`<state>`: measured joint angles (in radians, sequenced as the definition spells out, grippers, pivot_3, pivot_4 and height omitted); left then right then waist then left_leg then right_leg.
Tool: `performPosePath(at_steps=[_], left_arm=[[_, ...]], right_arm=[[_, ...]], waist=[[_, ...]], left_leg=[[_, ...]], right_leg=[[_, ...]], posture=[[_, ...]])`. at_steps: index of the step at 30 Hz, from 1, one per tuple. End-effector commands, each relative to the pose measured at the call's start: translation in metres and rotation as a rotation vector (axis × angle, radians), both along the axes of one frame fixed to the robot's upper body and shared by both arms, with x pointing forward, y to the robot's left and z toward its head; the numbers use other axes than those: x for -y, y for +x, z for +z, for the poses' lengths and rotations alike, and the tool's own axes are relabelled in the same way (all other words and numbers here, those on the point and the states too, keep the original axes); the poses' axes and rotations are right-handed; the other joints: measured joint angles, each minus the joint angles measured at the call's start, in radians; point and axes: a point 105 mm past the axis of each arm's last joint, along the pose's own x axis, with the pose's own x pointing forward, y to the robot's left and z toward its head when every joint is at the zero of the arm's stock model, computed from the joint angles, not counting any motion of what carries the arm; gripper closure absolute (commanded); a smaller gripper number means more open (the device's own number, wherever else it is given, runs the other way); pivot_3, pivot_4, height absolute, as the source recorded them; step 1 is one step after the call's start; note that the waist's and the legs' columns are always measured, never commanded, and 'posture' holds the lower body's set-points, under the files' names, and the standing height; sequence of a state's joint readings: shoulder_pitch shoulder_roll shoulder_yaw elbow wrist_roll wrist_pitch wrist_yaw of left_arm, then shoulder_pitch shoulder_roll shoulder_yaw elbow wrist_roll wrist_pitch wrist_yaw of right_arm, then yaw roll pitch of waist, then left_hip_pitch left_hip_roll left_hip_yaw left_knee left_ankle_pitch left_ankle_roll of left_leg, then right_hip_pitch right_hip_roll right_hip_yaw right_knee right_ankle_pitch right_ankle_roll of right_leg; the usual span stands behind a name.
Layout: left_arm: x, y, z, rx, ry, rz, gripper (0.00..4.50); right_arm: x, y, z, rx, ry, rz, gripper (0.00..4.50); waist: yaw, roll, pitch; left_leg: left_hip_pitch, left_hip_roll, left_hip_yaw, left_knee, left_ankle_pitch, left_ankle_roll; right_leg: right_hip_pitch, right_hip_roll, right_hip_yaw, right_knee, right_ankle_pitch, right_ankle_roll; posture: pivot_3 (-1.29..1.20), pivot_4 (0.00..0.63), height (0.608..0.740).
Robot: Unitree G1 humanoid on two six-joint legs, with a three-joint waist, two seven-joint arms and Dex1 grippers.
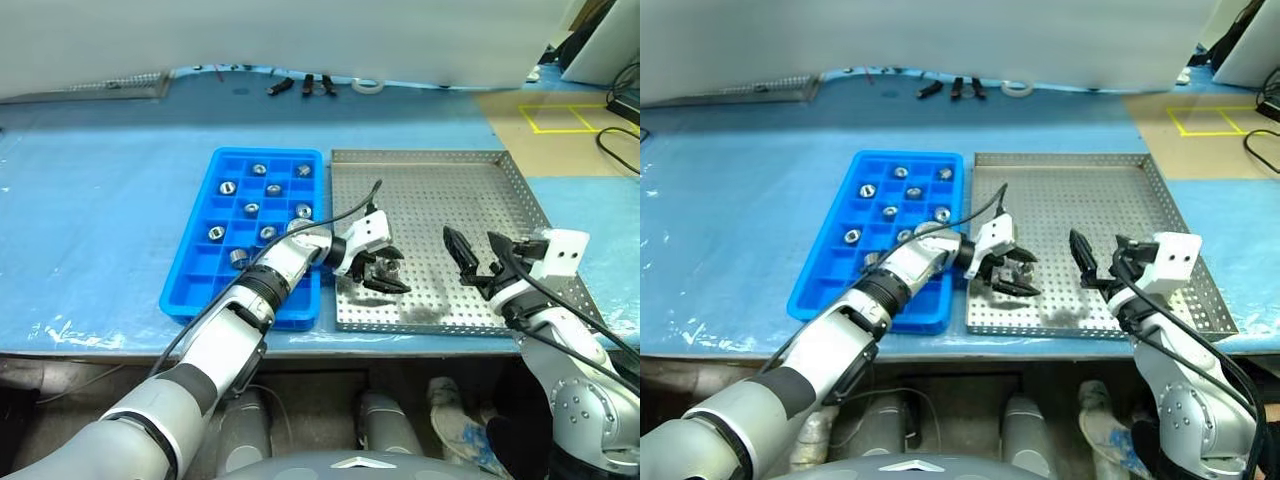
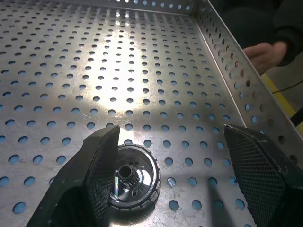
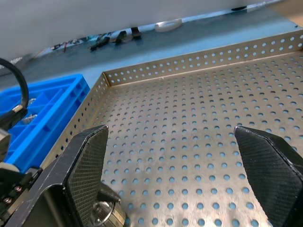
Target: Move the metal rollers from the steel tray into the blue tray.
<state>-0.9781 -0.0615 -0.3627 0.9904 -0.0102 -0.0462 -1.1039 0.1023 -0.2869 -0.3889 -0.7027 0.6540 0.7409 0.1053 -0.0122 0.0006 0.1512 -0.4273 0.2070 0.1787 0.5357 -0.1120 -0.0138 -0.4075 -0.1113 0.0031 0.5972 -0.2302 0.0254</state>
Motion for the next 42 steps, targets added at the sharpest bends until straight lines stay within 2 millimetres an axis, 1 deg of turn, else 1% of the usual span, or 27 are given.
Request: performPosePath(at_steps=[1, 5, 13, 15, 18, 20, 24, 27, 28, 31, 34, 36, 38, 41, 42], left_arm=[[0.003, 0.015, -0.002, 0.079, 0.045, 0.102, 0.80], [0.005, 0.017, -0.003, 0.086, 0.052, 0.120, 0.80], [0.002, 0.005, -0.012, 0.037, 0.097, 0.020, 0.80], [-0.001, 0.006, -0.016, 0.028, 0.124, 0.027, 0.80], [-0.005, 0.006, -0.021, 0.018, 0.159, 0.027, 1.42], [-0.007, 0.007, -0.022, 0.029, 0.172, 0.036, 2.04], [-0.008, 0.006, -0.024, 0.027, 0.178, 0.027, 2.04], [-0.010, 0.010, -0.021, 0.029, 0.167, 0.054, 2.60], [-0.010, 0.012, -0.019, 0.033, 0.155, 0.065, 2.81], [-0.012, 0.017, -0.006, 0.041, 0.094, 0.075, 2.81], [-0.018, 0.023, 0.023, 0.013, -0.038, 0.092, 2.81], [-0.027, 0.031, 0.045, -0.016, -0.136, 0.142, 2.81], [-0.040, 0.034, 0.063, -0.056, -0.213, 0.173, 2.81], [-0.063, 0.030, 0.077, -0.066, -0.259, 0.206, 2.81], [-0.071, 0.028, 0.080, -0.059, -0.266, 0.220, 2.81]], right_arm=[[-0.003, -0.006, 0.014, 0.063, -0.030, -0.003, 0.02], [-0.001, -0.006, 0.012, 0.055, -0.042, -0.013, 0.02], [0.000, -0.005, 0.010, 0.050, -0.052, -0.023, 0.02], [-0.001, -0.006, 0.009, 0.047, -0.054, -0.022, 0.02], [0.000, -0.005, 0.007, 0.043, -0.056, -0.022, 0.00], [-0.001, -0.004, 0.007, 0.041, -0.056, -0.021, 0.00], [-0.003, -0.003, 0.006, 0.038, -0.055, -0.015, 0.00], [-0.005, -0.001, 0.004, 0.035, -0.054, -0.010, 0.00], [-0.005, -0.001, 0.004, 0.034, -0.053, -0.006, 0.00], [-0.011, 0.001, 0.005, 0.041, -0.043, 0.020, 0.00], [-0.017, 0.004, 0.012, 0.059, -0.044, 0.067, 0.00], [-0.022, 0.007, 0.018, 0.076, -0.043, 0.111, 0.00], [-0.028, 0.012, 0.026, 0.096, -0.043, 0.164, 0.00], [-0.044, 0.021, 0.038, 0.126, -0.056, 0.272, 0.00], [-0.050, 0.025, 0.044, 0.139, -0.062, 0.313, 0.00]], waist=[[-0.002, 0.000, 0.000], [-0.006, 0.000, 0.000], [-0.006, 0.000, 0.000], [-0.006, 0.001, 0.000], [-0.009, 0.001, 0.000], [-0.012, 0.001, -0.001], [-0.021, 0.002, -0.001], [-0.026, 0.002, -0.001], [-0.027, 0.002, -0.001], [-0.030, 0.002, -0.001], [-0.032, 0.002, -0.001], [-0.031, 0.002, -0.001], [-0.026, 0.002, -0.001], [-0.016, 0.002, 0.000], [-0.011, 0.002, 0.000]], left_leg=[[0.000, 0.000, 0.000, 0.000, 0.000, 0.000], [0.000, 0.000, 0.000, 0.000, -0.002, 0.002], [-0.002, 0.000, 0.001, 0.000, -0.004, 0.004], [-0.001, 0.000, 0.002, 0.000, -0.004, 0.004], [0.000, 0.000, 0.002, 0.000, -0.004, 0.004], [0.000, 0.000, 0.002, 0.000, -0.004, 0.004], [0.001, 0.000, 0.002, 0.000, -0.004, 0.004], [0.000, 0.000, 0.002, 0.000, -0.004, 0.004], [0.000, 0.000, 0.002, 0.000, -0.004, 0.004], [0.000, 0.000, 0.002, 0.000, -0.004, 0.004], [0.000, 0.000, 0.002, 0.000, -0.004, 0.004], [-0.001, 0.001, 0.002, 0.000, -0.004, 0.004], [-0.002, 0.001, 0.002, 0.000, -0.004, 0.004], [-0.002, 0.000, 0.002, 0.000, -0.004, 0.004], [-0.002, 0.001, 0.002, 0.000, -0.004, 0.004]], right_leg=[[0.000, 0.000, 0.000, -0.001, 0.000, 0.000], [0.002, 0.000, 0.000, -0.007, 0.001, 0.002], [0.002, 0.000, 0.000, -0.009, 0.002, 0.001], [0.002, 0.000, 0.000, -0.009, 0.002, 0.001], [0.003, 0.000, 0.000, -0.009, 0.002, 0.001], [0.003, 0.000, 0.000, -0.009, 0.002, 0.001], [0.003, 0.000, 0.000, -0.009, 0.002, 0.001], [0.003, -0.001, 0.000, -0.009, 0.002, 0.001], [0.003, -0.001, 0.000, -0.009, 0.002, 0.001], [0.003, -0.001, 0.000, -0.009, 0.002, 0.001], [0.002, 0.000, 0.000, -0.009, 0.002, 0.001], [0.001, 0.000, 0.000, -0.009, 0.003, 0.000], [0.001, 0.000, 0.000, -0.009, 0.003, 0.000], [0.001, -0.001, 0.000, -0.009, 0.003, 0.000], [0.001, -0.001, -0.001, -0.009, 0.003, 0.000]], posture=[[-0.51, 0.150, 0.740], [-0.52, 0.150, 0.740], [-0.52, 0.150, 0.740], [-0.52, 0.150, 0.740], [-0.52, 0.150, 0.740], [-0.52, 0.150, 0.740], [-0.51, 0.150, 0.740], [-0.50, 0.150, 0.740], [-0.49, 0.150, 0.740], [-0.49, 0.150, 0.740], [-0.46, 0.150, 0.740], [-0.44, 0.150, 0.740], [-0.39, 0.150, 0.740], [-0.34, 0.150, 0.740], [-0.29, 0.150, 0.740]])
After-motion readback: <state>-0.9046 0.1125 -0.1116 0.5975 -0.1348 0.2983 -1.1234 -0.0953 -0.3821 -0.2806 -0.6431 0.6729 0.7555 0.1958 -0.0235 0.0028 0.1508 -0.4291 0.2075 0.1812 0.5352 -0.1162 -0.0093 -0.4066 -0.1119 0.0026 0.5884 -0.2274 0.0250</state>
